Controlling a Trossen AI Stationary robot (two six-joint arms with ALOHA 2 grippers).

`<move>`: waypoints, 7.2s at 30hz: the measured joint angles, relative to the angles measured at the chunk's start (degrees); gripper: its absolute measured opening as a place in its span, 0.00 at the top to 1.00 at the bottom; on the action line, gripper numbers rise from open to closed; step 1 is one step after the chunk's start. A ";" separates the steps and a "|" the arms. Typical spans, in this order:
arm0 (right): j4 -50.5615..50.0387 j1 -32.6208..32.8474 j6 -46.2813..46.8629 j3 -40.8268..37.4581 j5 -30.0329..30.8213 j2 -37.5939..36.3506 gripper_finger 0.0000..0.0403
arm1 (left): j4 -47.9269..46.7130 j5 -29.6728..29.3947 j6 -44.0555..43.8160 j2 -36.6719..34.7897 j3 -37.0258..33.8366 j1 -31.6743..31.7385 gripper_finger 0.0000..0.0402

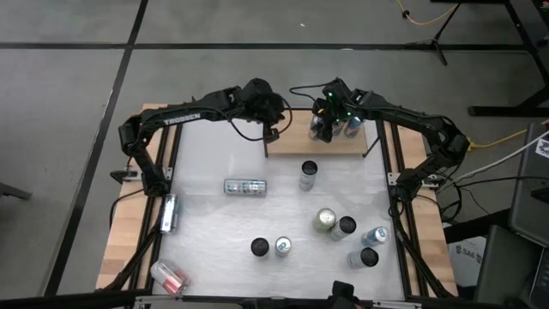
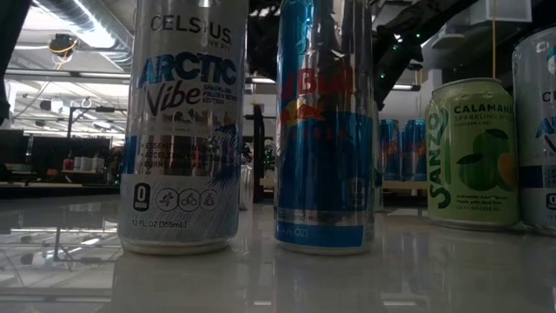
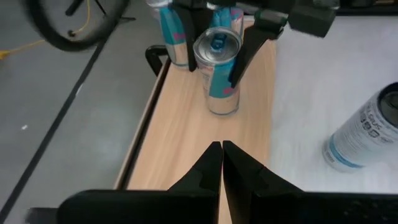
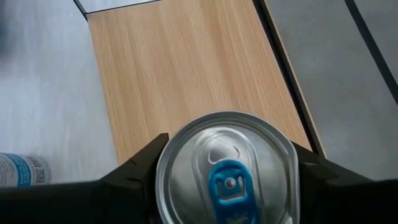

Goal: Place canned beverage on shelf
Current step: Put the blue soda can on the shelf aligned with the other blue soda cans

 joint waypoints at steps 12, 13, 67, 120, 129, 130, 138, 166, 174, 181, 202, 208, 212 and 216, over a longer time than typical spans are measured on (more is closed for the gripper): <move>1.06 -0.14 -0.28 6.00 0.02 0.02 0.47 | 6.16 8.10 -0.52 -9.87 -14.20 5.21 0.99; 1.06 -0.50 -0.31 6.72 -0.04 0.02 0.47 | 8.37 8.41 -0.80 -11.19 -16.60 5.66 0.99; -2.32 -10.16 -5.02 9.19 -1.33 7.78 0.45 | 22.79 8.91 -3.85 -21.36 -31.95 6.45 0.99; -1.48 -10.10 -5.28 14.75 1.32 7.76 0.29 | 21.64 7.96 -8.83 -23.41 -31.95 6.47 0.99; -5.29 -10.06 -4.82 18.43 -6.59 7.74 0.29 | 7.36 7.86 -18.48 -30.99 -31.91 6.47 0.99; -5.51 -9.91 -4.79 18.43 -7.55 7.74 0.29 | 5.95 7.86 -19.43 -31.71 -31.90 6.47 0.99; -6.13 -5.61 -4.86 18.43 -8.61 7.06 0.29 | -13.83 9.05 -26.12 -34.06 -31.89 6.47 0.99; -5.10 7.85 -15.47 18.40 -5.20 6.58 0.29 | -54.31 16.50 -68.02 -33.71 -31.91 -8.76 0.32; -5.13 7.89 -15.47 18.38 -5.41 6.58 0.29 | -58.56 16.90 -83.10 -33.71 -31.91 -18.78 0.30; -5.15 7.89 -15.37 18.36 -5.57 6.58 0.29 | -58.86 18.07 -101.77 -33.73 -31.91 -30.76 0.30; -5.24 7.89 -15.26 18.32 -5.60 6.56 0.29 | -35.20 18.04 -133.20 -33.69 -51.52 -52.63 0.30; -5.24 7.89 -15.26 18.32 -5.62 6.56 0.29 | -33.15 17.82 -133.26 -33.69 -55.90 -52.67 0.30; -5.24 7.89 -15.26 18.32 -5.62 6.56 0.29 | -27.95 17.67 -133.06 -33.70 -59.26 -52.66 0.30; -5.24 7.89 -15.25 18.32 -5.62 6.56 0.29 | -23.12 17.25 -133.25 -33.71 -62.19 -52.63 0.30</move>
